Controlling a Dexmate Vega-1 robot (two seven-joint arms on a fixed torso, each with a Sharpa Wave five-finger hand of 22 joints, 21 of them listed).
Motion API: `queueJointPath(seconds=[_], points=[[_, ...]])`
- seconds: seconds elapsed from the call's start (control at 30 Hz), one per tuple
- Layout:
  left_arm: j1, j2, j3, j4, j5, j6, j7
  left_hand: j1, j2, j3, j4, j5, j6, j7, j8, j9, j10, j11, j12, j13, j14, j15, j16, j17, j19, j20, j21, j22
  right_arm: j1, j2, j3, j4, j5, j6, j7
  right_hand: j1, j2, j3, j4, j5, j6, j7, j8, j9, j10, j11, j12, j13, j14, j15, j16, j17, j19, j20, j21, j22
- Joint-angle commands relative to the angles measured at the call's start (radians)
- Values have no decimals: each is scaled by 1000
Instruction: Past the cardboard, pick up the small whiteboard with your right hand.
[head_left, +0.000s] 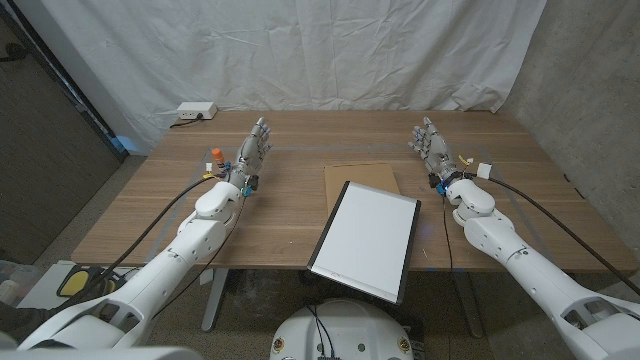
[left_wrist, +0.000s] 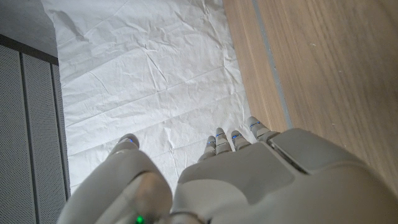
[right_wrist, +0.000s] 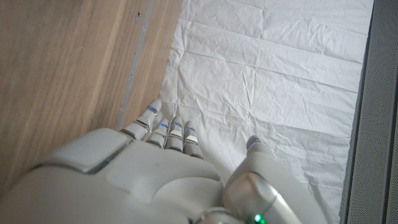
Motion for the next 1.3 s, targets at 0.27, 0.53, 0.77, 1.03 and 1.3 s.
queueJointPath(seconds=[0.27, 0.53, 0.77, 1.03, 1.3], points=[[-12, -15, -3, 31, -15, -29, -32, 15, 6, 8, -6, 8, -1, 1, 5, 1, 1, -3, 6, 3, -2, 1, 4, 1, -76, -80, 0, 2, -3, -1, -1, -26, -7, -11, -22, 20, 6, 11, -8, 6, 12, 0, 5, 3, 16, -2, 10, 2, 5, 7, 5, 1, 13, -32, 0, 3], [-13, -13, -2, 32, -19, -32, -46, 21, 10, 9, -9, 9, 4, 1, 6, 1, 5, -3, 6, 3, 2, 1, 4, 1, -72, -78, -3, 2, -37, -16, 10, -79, -16, -1, -50, 28, 9, 13, -13, 7, 18, -1, 7, 3, 24, -1, 13, 2, 12, 5, 7, 0, 20, -31, -2, 4], [-4, 11, -4, -19, 0, -13, -17, 26, 14, 10, -11, 10, 7, 2, 6, 1, 8, -4, 6, 3, 4, 2, 3, 1, -69, -75, -7, 2, -71, -27, 21, -122, -27, 25, -69, 35, 11, 14, -18, 8, 26, -2, 9, 3, 31, -3, 16, 3, 18, 5, 9, 0, 29, -30, -4, 4], [9, 23, -6, -73, 8, 6, 8, 34, 21, 12, -14, 12, 9, 3, 5, 1, 10, -4, 6, 2, 6, 4, 2, 1, -66, -71, -12, 2, -103, -33, 36, -145, -21, 76, -51, 43, 13, 16, -23, 8, 33, -6, 11, 4, 40, -1, 19, 3, 25, 6, 11, 0, 36, -30, -6, 4], [14, 32, -5, -91, 9, 19, 14, 40, 25, 13, -17, 12, 12, 3, 5, 1, 12, -1, 6, 2, 11, 5, 3, 1, -65, -69, -16, 2, -131, -47, 52, -165, -20, 97, -52, 49, 15, 18, -28, 8, 42, -7, 13, 4, 49, -3, 22, 3, 35, 6, 13, 1, 42, -29, -9, 5]])
